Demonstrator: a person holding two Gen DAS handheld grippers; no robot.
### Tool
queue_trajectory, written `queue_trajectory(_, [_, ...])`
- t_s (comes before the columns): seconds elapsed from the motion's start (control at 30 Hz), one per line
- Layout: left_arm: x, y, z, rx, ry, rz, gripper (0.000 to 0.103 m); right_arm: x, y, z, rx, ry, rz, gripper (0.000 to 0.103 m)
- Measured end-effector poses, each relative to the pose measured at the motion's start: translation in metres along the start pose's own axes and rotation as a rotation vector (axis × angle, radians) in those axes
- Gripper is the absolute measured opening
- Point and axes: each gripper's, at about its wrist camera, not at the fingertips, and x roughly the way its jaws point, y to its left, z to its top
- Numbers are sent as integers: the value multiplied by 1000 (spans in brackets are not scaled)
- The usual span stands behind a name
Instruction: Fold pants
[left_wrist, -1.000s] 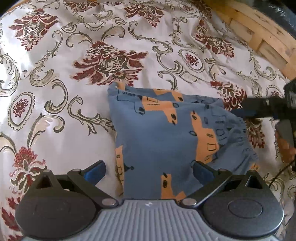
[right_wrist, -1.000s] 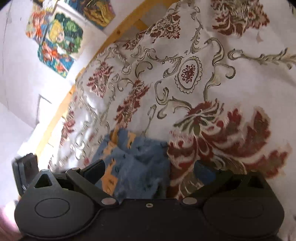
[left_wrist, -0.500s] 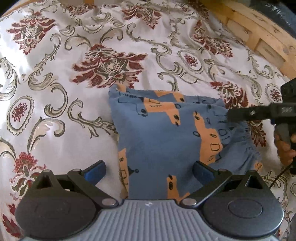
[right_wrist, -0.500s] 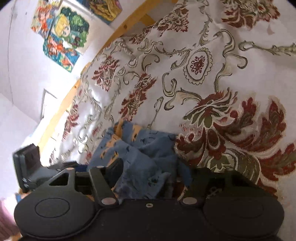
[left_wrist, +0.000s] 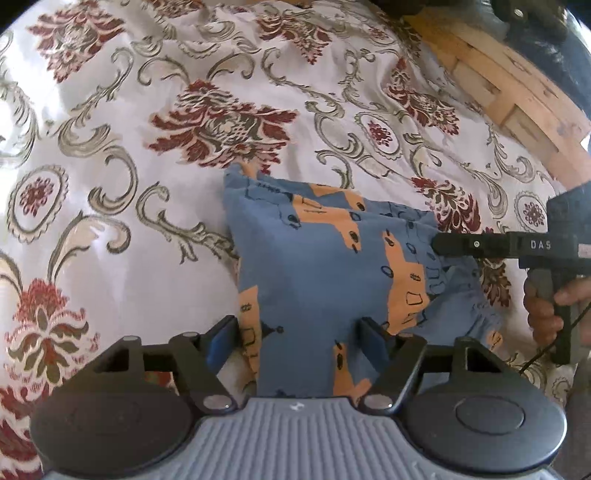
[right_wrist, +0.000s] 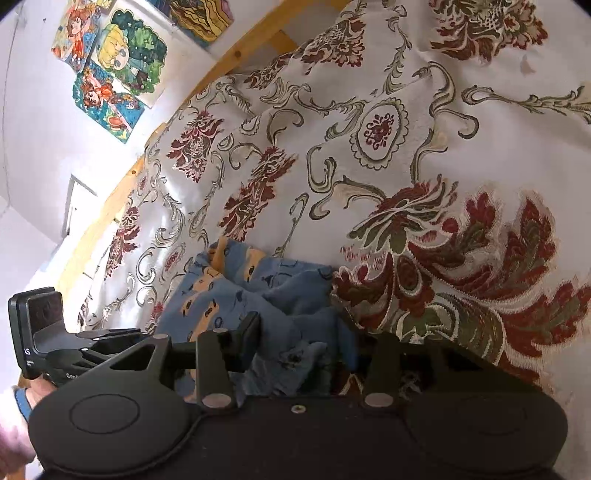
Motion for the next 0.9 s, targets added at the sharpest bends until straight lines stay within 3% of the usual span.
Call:
queue_trajectory(0.07, [0,1,0,-13,3,3,72,1,1,-1,-2,-9,-16,42])
queue_trajectory(0.17, [0,-2,-1,1,10,4,55,2,6,-5,-19,-21,-37,33])
queue_trajectory(0.23, [0,-6,-3,8,5,22,50,1,12,-6,-49,-32,-49,28])
queue_trajectory(0.4, [-10,-18,-6,-8,-30,75,26,-9,39,-11,-170,-85,-91,25])
queue_trajectory(0.47, [-18,-24,-6,-20,-56,83,22,-17,52,-13,-233,-118,-103,24])
queue_trajectory(0.63, [-28,-25,8,-73,-79,47,20,-27,72,-2,-313,-176,-128,24])
queue_trajectory(0.9, [-26,3,52,-138,-150,-8,20,-11,88,71,-380,-164,-119,24])
